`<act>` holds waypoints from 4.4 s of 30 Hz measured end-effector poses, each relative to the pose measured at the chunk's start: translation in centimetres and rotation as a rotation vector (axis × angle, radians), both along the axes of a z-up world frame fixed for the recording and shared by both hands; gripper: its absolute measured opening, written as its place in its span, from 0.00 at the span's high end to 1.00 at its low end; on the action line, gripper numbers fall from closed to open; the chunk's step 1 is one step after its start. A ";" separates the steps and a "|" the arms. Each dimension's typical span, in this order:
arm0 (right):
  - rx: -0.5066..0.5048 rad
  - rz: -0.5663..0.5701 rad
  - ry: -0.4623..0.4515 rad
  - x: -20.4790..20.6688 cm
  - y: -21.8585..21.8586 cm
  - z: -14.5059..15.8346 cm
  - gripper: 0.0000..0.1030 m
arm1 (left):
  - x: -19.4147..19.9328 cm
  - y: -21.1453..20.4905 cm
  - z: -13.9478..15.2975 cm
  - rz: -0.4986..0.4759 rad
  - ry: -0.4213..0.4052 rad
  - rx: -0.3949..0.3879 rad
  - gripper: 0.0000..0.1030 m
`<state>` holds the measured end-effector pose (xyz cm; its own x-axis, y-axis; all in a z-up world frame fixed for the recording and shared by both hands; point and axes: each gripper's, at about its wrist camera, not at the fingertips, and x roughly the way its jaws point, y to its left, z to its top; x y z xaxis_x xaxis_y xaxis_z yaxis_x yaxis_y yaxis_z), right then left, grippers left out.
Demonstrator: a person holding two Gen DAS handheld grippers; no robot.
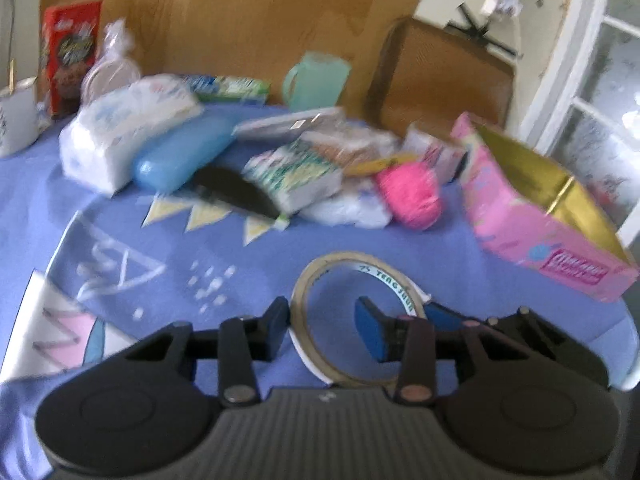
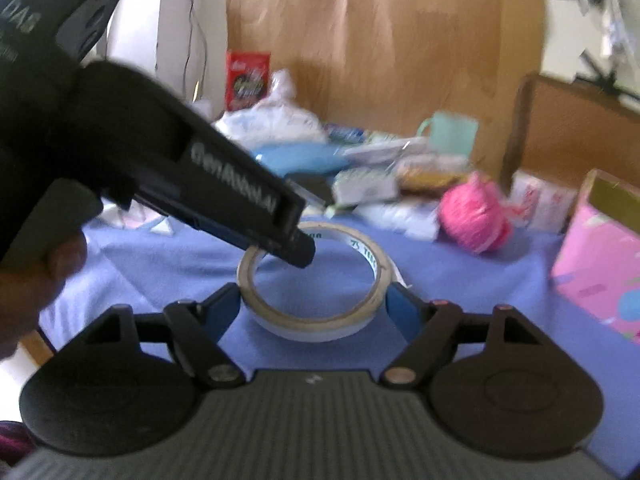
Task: Organize soft objects
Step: 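Grasp the clear tape roll with the right gripper and lift it, then carry the tape roll into the pink tin and open the right gripper, then reach the right gripper to the pink knitted pouf and grasp it, then carry the pink pouf into the pink tin and release it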
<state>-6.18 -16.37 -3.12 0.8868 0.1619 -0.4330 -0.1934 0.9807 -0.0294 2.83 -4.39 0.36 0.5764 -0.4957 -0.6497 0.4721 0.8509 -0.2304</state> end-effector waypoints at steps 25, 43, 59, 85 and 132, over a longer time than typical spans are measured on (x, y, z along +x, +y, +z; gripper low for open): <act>-0.106 -0.618 -0.186 -1.5 -20.1 2.9 0.19 | -1.4 -22.6 6.0 -0.316 -0.289 -0.033 0.61; 0.163 -0.215 -0.080 6.4 -11.2 4.2 0.61 | 4.3 1.0 -1.9 0.295 -0.261 0.076 0.37; 0.504 -0.191 0.139 14.6 -13.1 4.8 0.96 | 5.4 3.0 -3.4 0.292 -0.153 -0.070 0.32; 0.217 -0.098 0.077 8.6 -6.8 3.3 0.87 | 4.9 3.3 -3.2 0.299 -0.183 -0.095 0.25; 0.132 -0.091 -0.055 -2.5 -9.2 0.9 0.53 | 0.0 -7.0 0.6 -0.364 0.110 -0.225 0.56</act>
